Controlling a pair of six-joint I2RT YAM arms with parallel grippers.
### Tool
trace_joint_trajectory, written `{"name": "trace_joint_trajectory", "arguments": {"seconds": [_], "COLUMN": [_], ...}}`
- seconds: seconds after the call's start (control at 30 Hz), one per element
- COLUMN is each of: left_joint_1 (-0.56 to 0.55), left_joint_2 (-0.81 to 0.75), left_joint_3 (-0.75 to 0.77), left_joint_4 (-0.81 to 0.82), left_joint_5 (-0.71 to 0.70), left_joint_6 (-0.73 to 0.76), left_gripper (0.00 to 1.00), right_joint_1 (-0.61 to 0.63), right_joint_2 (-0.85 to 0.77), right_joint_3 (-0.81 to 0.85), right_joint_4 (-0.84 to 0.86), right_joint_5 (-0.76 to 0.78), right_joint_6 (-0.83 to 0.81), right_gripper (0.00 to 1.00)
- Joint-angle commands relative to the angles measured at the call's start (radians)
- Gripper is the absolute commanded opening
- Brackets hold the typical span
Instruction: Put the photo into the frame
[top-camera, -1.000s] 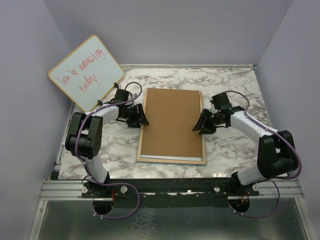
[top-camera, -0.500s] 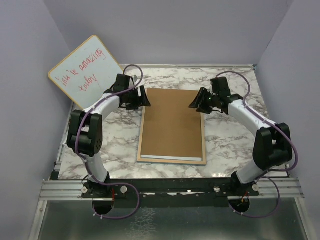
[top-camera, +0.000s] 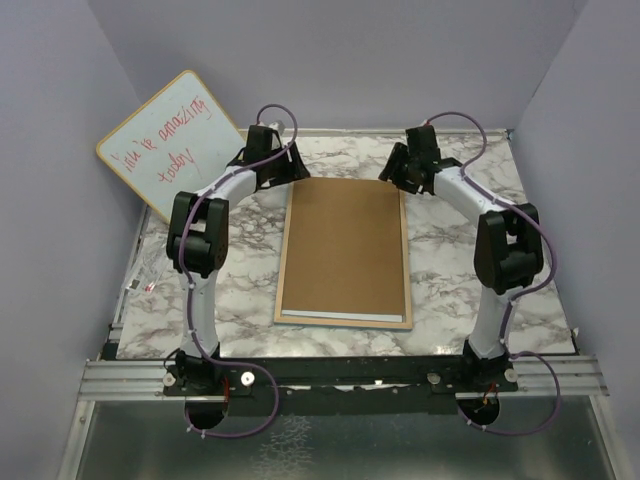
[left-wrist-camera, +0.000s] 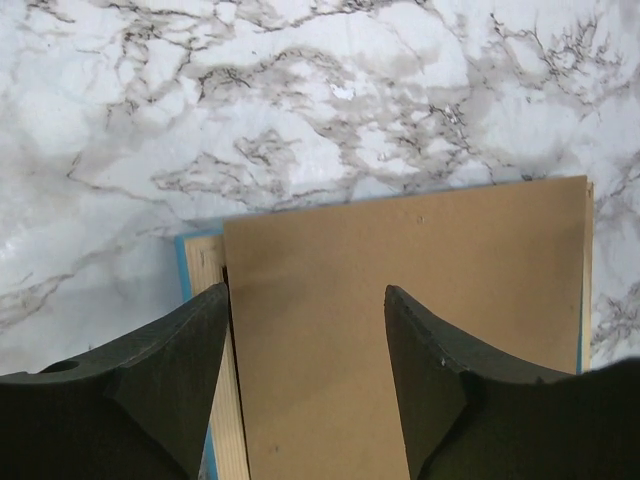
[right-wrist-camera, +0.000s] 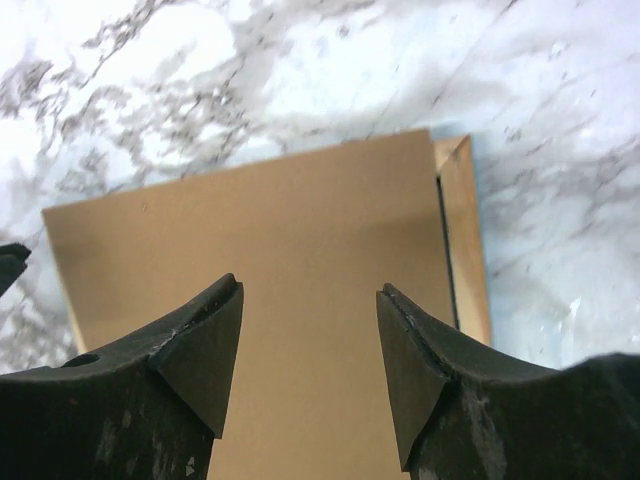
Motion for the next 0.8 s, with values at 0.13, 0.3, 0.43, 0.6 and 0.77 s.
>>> {"name": "trace_joint_trajectory", "arguments": {"seconds": [0.13,0.3,0.43,0.6,0.77], "left_joint_1": [-0.011,-0.011,-0.011,-0.012,-0.011], "left_joint_2": [0.121,0.155,0.182,0.2,0.176], "left_joint_3": [0.147,0.178,0.194,0.198,0.182], "left_joint_4": [0.035,0.034,0.022,0.018,0.005], "left_joint_5": [0.003,0.012,0.018,0.059,0.016], "left_joint_6": [-0.044,-0.041,-0.026,0.016,0.094], "left_gripper": [0.64,0.62,0.62,0.63,0.7], "right_joint_1": [-0.042,-0.046,-0.047,-0.047,-0.048], "right_joint_2": [0.155,0.211,0.237,0.24,0.22], "right_joint_3": [0.136,0.188,0.216,0.214,0.191], "right_joint_4": [0.002,0.051,0.061,0.059,0.061], "right_joint_5": [0.097,0.021,-0.025,-0.049,-0.055], "right_joint_6": [-0.059,-0.115,-0.116,-0.104,-0.096], "right_gripper": [0.62,0.6,0.59,0.59,0.59]}}
